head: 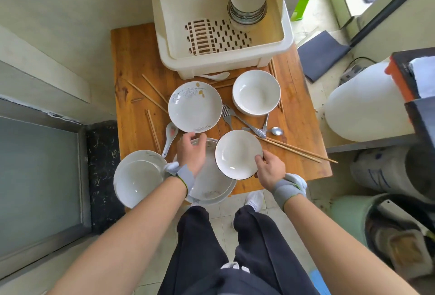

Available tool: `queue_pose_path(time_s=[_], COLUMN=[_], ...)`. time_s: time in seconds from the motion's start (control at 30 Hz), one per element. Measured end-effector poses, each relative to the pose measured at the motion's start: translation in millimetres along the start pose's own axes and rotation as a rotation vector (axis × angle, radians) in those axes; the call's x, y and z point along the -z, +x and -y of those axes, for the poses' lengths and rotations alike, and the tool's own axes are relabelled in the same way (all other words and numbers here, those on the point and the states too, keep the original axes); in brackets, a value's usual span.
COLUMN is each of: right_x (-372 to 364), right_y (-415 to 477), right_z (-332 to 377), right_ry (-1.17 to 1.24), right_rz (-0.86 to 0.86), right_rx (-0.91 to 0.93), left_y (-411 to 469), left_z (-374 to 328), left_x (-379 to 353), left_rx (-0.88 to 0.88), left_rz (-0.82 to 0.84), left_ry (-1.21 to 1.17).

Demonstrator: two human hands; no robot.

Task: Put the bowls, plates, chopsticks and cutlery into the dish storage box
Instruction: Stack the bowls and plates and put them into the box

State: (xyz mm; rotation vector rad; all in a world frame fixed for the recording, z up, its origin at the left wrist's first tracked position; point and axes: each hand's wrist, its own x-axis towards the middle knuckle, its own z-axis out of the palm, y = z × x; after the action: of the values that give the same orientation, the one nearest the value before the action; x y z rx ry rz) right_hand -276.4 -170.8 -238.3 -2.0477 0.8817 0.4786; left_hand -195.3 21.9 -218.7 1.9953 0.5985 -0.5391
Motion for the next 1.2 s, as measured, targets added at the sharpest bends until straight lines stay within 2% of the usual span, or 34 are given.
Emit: queue_pose_path(time_s=[0.1, 0.27, 0.47, 0.6, 0.7, 0.83, 0.9, 0.97, 1.07, 1.2], right_x=[9.7, 18.4, 17.0, 22.6, 24.4, 22.7, 20.6, 14.3, 2.0, -16.9], right_y=[9.0, 15.9, 25.4, 24.4, 24.3, 16.9, 14.6, 13.4, 12.0, 9.2], right_z=[-21.9, -44.6, -61.5, -61.1, -54.9, -29.7, -11.1, 10.5, 42.6, 65.3], right_ry=[0.038, 0.071, 0.098, 0.03, -0.067, -0.143, -0.121, -0.029, 0.099, 0.111], right_rz=[-0.076, -0.161, -0.154, -0.1, -0.102, -0.361, -0.427, -0.366, -0.184, -0.041], right_rx=[-0.088, -0.237, -0.301, -0.317, -0.27, -0.034, 0.1, 0.164, 0.177, 0.165], left_y=[26.6, 54.6, 75.4, 86.2, 92.7, 101.0, 99.2, 89.4, 60.8, 17.8], left_z=[-15.7, -30.9, -22.0, -15.2, -12.2, -13.9, -13.5, -12.5, -8.6, 13.3], left_x=[-14.5, -13.9, -13.8, -12.6, -10.2, -2.9, 1.1, 8.8, 21.1, 29.2], left_rx=[0.176, 0.359, 0.425, 0.448, 0.466, 0.414, 0.412, 0.401, 0.347, 0.303], left_rz=[-0.055, -0.16, -0.123, -0.059, -0.015, -0.034, -0.045, -0.058, -0.026, 0.029], left_ry=[-0.293, -0.524, -0.459, -0.468, -0.489, -0.507, -0.486, -0.462, -0.465, -0.405])
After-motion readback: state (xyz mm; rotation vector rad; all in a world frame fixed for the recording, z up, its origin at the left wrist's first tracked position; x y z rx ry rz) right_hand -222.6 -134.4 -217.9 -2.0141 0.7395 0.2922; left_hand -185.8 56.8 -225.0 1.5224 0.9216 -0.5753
